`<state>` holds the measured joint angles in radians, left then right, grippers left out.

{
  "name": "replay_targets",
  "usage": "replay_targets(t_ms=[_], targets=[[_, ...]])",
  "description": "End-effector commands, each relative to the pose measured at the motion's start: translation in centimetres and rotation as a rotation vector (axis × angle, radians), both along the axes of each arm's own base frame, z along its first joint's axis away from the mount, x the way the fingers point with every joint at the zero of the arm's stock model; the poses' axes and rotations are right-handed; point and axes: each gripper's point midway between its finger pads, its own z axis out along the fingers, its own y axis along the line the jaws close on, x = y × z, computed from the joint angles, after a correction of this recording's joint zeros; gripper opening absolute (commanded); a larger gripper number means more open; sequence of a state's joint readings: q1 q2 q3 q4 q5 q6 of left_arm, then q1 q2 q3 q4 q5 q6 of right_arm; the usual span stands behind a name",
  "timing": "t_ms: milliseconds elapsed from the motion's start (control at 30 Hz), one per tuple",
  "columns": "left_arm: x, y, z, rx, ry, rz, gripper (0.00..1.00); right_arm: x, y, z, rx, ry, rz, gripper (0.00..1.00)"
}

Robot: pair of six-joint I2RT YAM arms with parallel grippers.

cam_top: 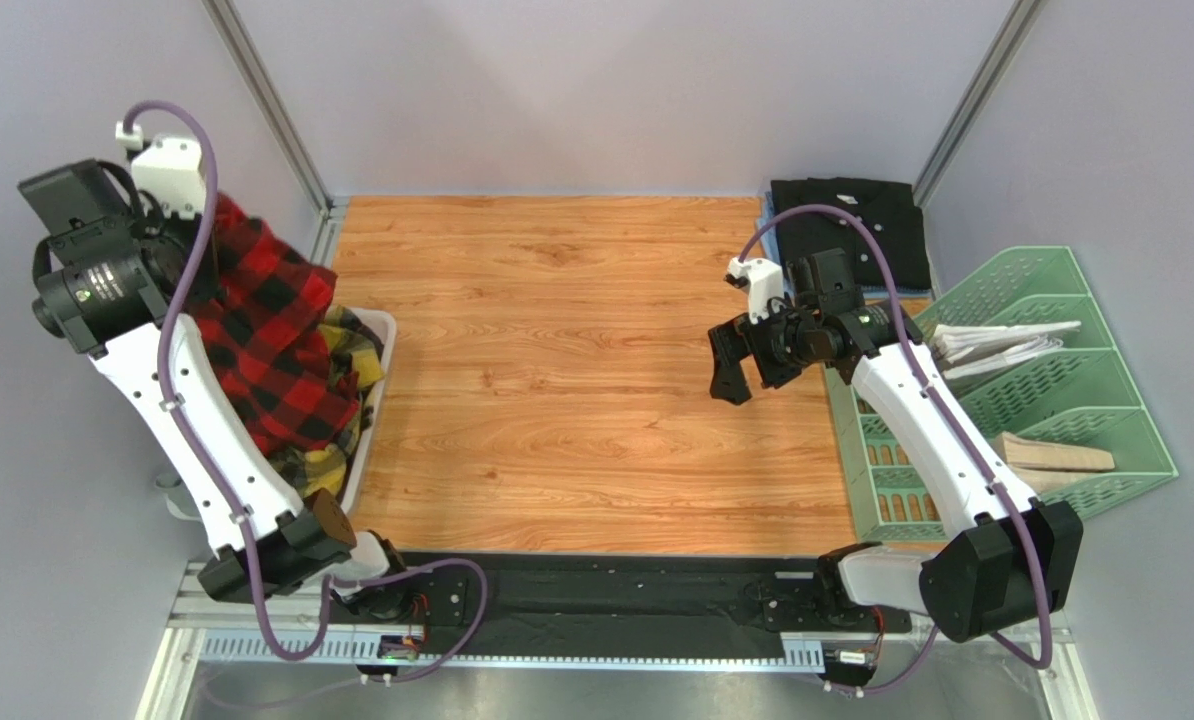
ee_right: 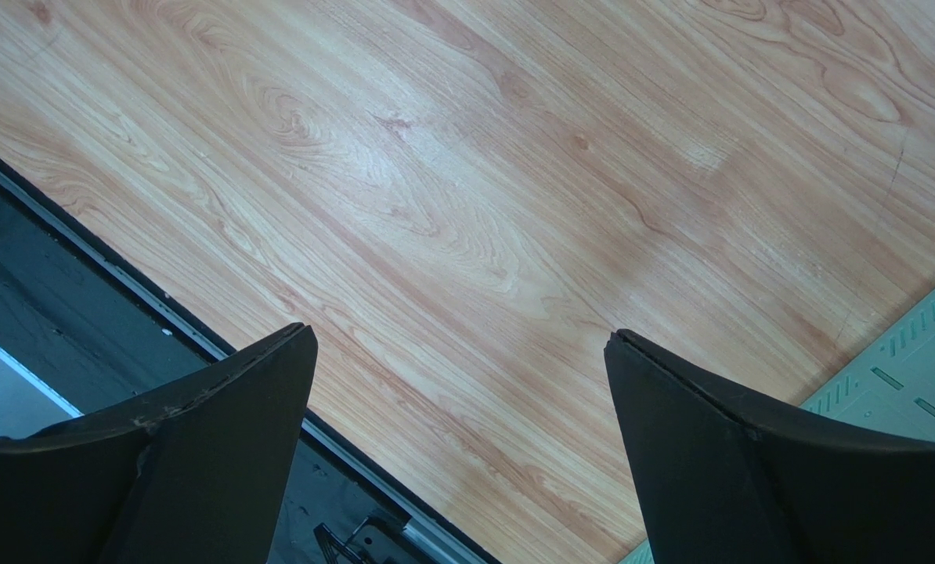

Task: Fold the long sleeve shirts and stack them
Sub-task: Grab the shirt from the pile, then move the shirt to the center of the board

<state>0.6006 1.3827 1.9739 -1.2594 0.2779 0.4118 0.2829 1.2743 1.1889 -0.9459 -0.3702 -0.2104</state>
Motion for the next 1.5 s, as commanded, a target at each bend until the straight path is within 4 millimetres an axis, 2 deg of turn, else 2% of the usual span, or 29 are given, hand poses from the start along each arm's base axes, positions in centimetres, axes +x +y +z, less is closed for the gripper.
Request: replay_targets(t_ms=[0, 33, 100, 133, 200, 233, 267, 300, 333, 367, 433, 467, 500, 567, 600, 667, 800, 833, 1033, 1200, 1233, 1367, 1467], targets=[[0.7, -6.1, 6.5, -0.015, -0.164, -0.149, 0.00, 0.6, 0.6, 1.3, 0.028, -0.039, 0.019, 1.00], [1.9, -8.3, 8.5, 0.009, -0.213, -0.223, 0.00, 0.6, 0.6, 1.3, 0.025, -0.039, 0.020, 1.00], [2.9, -10.3, 10.5, 0.013, -0.268, -0.271, 0.00, 0.7, 0.5, 1.2, 0.023, -0.039, 0.015, 1.00], [3.9, -12.6, 12.5, 0.018, -0.328, -0.339, 0.00, 0.7, 0.4, 1.2, 0.019, -0.035, 0.012, 1.00], [4.8, -14.7, 14.5, 0.013, -0.398, -0.376, 0.00, 0.7, 0.4, 1.1, 0.015, -0.036, 0.012, 1.00], [5.3, -17.4, 15.8, 0.007, -0.448, -0.452, 0.00, 0.8, 0.3, 1.1, 0.012, -0.037, 0.009, 1.00], [5.5, -18.7, 16.5, 0.004, -0.477, -0.482, 0.00, 0.9, 0.2, 1.0, 0.007, -0.035, 0.006, 1.00], [5.8, -20.8, 18.6, 0.004, -0.565, -0.522, 0.00, 0.9, 0.2, 0.9, 0.005, -0.033, 0.007, 1.00], [5.8, -22.0, 19.1, -0.041, -0.594, -0.539, 0.00, 1.0, 0.1, 0.9, 0.003, -0.033, 0.002, 1.00], [5.9, -23.1, 21.4, -0.063, -0.690, -0.564, 0.00, 1.1, 0.0, 0.7, 0.000, -0.026, -0.002, 1.00], [5.2, -25.6, 23.4, -0.165, -0.765, -0.622, 0.00, 1.3, -0.1, 0.7, -0.003, -0.023, -0.008, 1.00], [4.9, -26.6, 25.1, -0.206, -0.829, -0.657, 0.00, 1.4, -0.1, 0.6, -0.005, -0.020, -0.011, 1.00], [4.4, -28.3, 25.8, -0.251, -0.850, -0.728, 0.00, 1.6, -0.2, 0.5, -0.005, -0.018, -0.014, 1.00], [3.9, -30.2, 27.4, -0.307, -0.909, -0.806, 0.00, 1.8, -0.2, 0.5, -0.001, -0.013, -0.019, 1.00], [3.7, -31.8, 27.5, -0.335, -0.911, -0.864, 0.00, 1.9, -0.2, 0.5, 0.001, -0.009, -0.021, 1.00], [3.5, -32.8, 28.5, -0.373, -0.948, -0.888, 0.00, 2.1, -0.2, 0.5, 0.005, -0.004, -0.026, 1.00], [4.7, -34.8, 27.5, -0.454, -0.908, -0.950, 0.00, 2.2, -0.5, 0.4, 0.010, 0.005, -0.038, 1.00], [5.3, -35.2, 26.8, -0.471, -0.883, -0.954, 0.00, 2.3, -0.5, 0.5, 0.013, 0.003, -0.040, 1.00], [5.1, -39.1, 25.1, -0.464, -0.847, -1.064, 0.00, 2.6, -0.6, 0.6, 0.028, 0.010, -0.048, 1.00], [5.2, -41.5, 28.2, -0.538, -0.977, -1.094, 0.00, 3.0, -0.9, 0.8, 0.042, 0.012, -0.064, 1.00], [4.8, -41.9, 29.9, -0.553, -1.058, -1.114, 0.00, 3.0, -1.0, 0.8, 0.043, 0.013, -0.068, 1.00], [2.5, -45.3, 32.3, -0.606, -1.197, -1.202, 0.00, 2.8, -1.4, 0.6, 0.036, 0.017, -0.085, 1.00], [1.8, -46.2, 33.7, -0.593, -1.282, -1.201, 0.00, 2.8, -1.9, 0.7, 0.037, 0.013, -0.101, 1.00]])
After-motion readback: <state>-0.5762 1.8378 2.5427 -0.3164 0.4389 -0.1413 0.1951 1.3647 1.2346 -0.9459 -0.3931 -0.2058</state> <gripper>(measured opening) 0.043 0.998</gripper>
